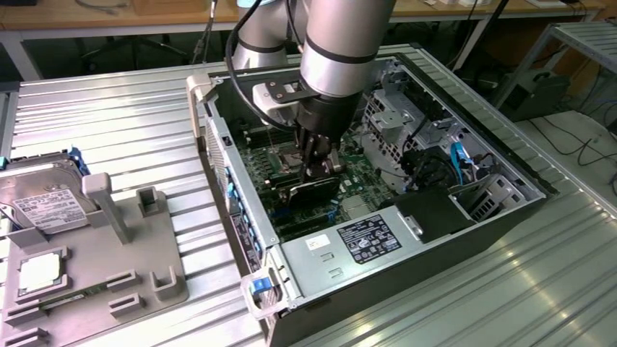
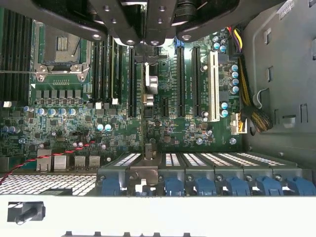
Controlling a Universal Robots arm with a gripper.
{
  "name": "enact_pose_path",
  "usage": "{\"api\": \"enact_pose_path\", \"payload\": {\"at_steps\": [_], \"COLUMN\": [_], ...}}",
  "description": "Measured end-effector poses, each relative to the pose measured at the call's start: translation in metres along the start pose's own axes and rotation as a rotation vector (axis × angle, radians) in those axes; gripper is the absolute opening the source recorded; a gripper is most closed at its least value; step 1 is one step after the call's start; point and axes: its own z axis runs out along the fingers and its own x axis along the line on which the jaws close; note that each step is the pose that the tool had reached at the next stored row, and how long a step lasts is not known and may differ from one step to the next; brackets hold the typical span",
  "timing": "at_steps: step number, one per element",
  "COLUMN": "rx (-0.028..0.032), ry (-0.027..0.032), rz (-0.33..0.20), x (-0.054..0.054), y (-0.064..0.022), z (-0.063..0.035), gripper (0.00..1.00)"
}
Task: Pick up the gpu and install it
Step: 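Press down on the gpu until it lock into place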
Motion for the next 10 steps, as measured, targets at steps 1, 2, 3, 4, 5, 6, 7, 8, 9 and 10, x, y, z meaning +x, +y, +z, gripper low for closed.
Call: {"api": "enact_pose_path", "payload": {"at_steps": [1, 2, 3, 4, 5, 6, 7, 8, 9, 10], "rx": [-0.0006, -0.0033, -0.0089, -0.0162, -0.0275, -0.0429, -0.0615, -0.0799, -0.0986, -0.1169], "ry": [0.0001, 0.0, -0.0024, -0.005, -0.006, -0.0059, -0.006, -0.0059, -0.0061, -0.0058], "rz": [0.0, 0.0, 0.0, 0.0, 0.001, 0.001, 0.002, 0.002, 0.003, 0.003], "x": [0.0, 0.0, 0.0, 0.0, 0.0, 0.0, 0.0, 0.0, 0.0, 0.0], "y": [0.0009, 0.002, 0.0024, 0.0026, 0.0027, 0.0027, 0.0028, 0.0027, 0.0027, 0.0027], "z": [-0.0001, -0.0004, -0.0008, -0.0009, -0.0008, -0.0009, -0.0009, -0.0009, -0.0009, -0.0009], "gripper": [0.11, 0.11, 0.11, 0.11, 0.11, 0.11, 0.11, 0.11, 0.11, 0.11]}}
